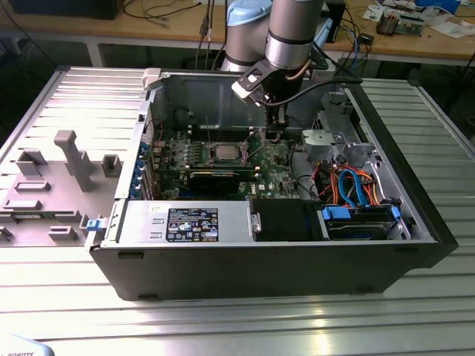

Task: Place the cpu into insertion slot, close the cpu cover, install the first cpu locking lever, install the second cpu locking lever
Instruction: 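Close the cpu cover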

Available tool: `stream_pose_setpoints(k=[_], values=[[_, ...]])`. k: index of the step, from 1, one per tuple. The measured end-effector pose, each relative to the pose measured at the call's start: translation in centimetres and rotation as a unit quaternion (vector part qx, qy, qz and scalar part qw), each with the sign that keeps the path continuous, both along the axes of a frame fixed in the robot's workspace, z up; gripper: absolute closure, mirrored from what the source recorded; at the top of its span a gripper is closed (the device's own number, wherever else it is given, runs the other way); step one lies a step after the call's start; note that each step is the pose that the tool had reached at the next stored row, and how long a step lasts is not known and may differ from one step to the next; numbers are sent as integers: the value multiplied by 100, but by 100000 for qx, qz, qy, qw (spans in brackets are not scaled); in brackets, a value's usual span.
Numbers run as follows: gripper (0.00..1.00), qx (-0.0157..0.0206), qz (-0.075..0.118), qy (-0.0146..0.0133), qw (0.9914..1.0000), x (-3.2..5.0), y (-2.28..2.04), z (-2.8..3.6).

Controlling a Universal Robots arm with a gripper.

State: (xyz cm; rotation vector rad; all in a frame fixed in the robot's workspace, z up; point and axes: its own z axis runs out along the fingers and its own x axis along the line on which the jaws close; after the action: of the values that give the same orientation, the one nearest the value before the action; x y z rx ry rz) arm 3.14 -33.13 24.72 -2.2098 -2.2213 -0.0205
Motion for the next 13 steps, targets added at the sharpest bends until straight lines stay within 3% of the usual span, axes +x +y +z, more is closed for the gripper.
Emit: stream_pose_setpoints(k=[13], values=[[89, 75, -4, -1, 100000, -19, 0, -14]])
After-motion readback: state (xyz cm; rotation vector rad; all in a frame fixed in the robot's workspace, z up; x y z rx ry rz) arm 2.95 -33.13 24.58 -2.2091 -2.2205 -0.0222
